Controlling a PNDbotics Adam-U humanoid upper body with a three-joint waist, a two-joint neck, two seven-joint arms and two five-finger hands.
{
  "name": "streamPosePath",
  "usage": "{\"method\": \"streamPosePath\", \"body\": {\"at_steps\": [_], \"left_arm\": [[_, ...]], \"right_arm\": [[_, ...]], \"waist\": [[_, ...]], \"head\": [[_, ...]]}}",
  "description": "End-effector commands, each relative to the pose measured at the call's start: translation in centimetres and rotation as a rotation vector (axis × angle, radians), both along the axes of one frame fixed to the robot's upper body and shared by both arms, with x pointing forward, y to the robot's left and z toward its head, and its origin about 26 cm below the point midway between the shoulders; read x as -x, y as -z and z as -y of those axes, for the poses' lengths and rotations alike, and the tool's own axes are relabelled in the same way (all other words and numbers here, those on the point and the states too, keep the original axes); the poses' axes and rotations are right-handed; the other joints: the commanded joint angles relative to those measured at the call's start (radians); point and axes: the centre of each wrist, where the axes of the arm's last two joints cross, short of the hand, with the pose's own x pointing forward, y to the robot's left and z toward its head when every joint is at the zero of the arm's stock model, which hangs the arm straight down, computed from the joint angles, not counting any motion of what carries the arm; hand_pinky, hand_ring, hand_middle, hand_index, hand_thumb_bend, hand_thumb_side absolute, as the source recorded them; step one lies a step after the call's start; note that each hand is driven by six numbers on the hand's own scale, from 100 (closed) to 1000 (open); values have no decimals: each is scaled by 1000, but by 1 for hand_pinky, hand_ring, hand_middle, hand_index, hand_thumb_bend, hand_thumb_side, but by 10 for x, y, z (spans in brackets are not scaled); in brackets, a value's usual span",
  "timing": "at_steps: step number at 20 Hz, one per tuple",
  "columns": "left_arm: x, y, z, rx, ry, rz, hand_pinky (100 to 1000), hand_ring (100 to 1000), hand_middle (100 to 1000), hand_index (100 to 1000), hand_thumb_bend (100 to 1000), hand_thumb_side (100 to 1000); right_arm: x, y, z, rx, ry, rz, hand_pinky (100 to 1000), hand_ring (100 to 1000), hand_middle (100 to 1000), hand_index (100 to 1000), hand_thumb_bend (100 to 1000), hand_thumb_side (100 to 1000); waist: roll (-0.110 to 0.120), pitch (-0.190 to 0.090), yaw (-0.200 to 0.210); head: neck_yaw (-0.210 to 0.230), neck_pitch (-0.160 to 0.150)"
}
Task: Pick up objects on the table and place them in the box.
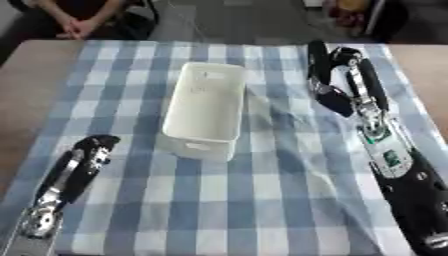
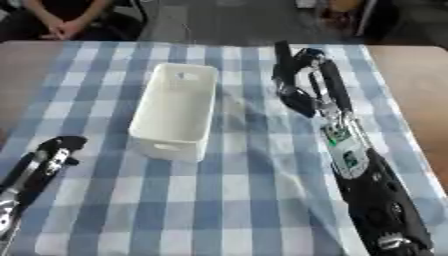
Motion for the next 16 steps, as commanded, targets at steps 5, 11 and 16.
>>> {"method": "streamPosePath", "body": {"at_steps": [5, 11, 16], "left_arm": [[-3, -8, -1, -14, 9, 24, 681, 792, 802, 809, 1000, 1000], [-3, -7, -1, -16, 11, 21, 681, 792, 802, 809, 1000, 1000], [-3, -6, 1, -16, 22, 15, 681, 792, 802, 809, 1000, 1000]], "right_arm": [[-3, -20, -2, 18, -20, 45, 715, 536, 536, 427, 100, 408], [-9, -35, -13, 63, -75, 73, 724, 546, 546, 431, 100, 430], [-20, -61, -44, 140, -195, 125, 732, 558, 557, 435, 100, 458]], "waist": [[1, -12, 2], [0, -13, 3], [3, -14, 4]], "head": [[-12, 1], [-13, 1], [-22, 1]]}}
